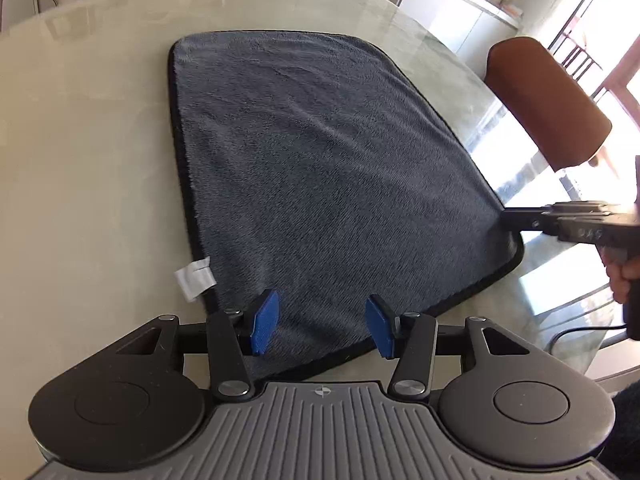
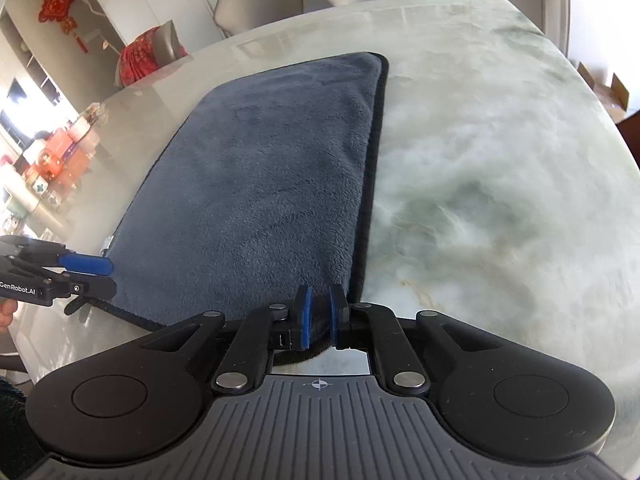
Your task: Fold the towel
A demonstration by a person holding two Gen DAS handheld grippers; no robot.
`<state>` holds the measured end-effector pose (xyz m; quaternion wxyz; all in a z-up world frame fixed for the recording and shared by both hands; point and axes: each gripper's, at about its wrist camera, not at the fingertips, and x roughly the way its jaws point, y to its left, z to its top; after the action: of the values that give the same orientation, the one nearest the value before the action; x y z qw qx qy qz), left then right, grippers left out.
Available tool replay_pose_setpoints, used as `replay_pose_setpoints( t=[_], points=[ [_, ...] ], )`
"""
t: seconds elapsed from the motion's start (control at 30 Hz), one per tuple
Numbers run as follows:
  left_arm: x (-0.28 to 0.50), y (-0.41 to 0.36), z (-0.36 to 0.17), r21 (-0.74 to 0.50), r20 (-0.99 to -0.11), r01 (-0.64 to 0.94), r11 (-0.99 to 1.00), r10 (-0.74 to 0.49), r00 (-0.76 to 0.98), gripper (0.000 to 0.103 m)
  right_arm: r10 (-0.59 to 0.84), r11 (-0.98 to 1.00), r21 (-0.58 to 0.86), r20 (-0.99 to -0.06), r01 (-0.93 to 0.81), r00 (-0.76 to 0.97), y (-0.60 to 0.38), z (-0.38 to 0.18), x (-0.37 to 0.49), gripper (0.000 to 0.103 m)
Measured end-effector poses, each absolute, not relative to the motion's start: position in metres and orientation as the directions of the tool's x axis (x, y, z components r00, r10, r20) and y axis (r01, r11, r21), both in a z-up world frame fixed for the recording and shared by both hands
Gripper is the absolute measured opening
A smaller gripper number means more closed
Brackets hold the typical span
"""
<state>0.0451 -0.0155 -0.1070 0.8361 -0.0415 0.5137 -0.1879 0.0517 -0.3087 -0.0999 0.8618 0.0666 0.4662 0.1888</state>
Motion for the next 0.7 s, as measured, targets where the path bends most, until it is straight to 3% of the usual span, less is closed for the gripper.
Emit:
replay_pose_setpoints(
  t=[0.17,0.3,0.57,0.7],
  points=[
    [0.046,-0.018,-0.098,-0.291,-0.855,0.216,0.932,-0.355,0.378,0.059,0.392,0.909,0.250,-0.785,-0.335,0.479,-0.288,-0.087,0.045,0.020],
    [0.043,-0.022,-0.097,-0.314,-0.847,0.231,0.921,-0.382,0.371,0.062,0.402,0.888,0.223,-0.799,-0.401,0.446,-0.276,-0.095,0.039,0.021],
    [0.032,-0.007,-0.102,-0.318,-0.853,0.186,0.930,-0.366,0.371,0.062,0.413,0.898,0.271,-0.791,-0.346,0.451,-0.302,-0.098,0.030,0.020],
    [0.022,-0.003,-0.096,-0.286,-0.854,0.184,0.940,-0.337,0.395,0.064,0.351,0.915,0.189,-0.807,-0.356,0.475,-0.296,-0.087,0.023,0.023]
  ],
)
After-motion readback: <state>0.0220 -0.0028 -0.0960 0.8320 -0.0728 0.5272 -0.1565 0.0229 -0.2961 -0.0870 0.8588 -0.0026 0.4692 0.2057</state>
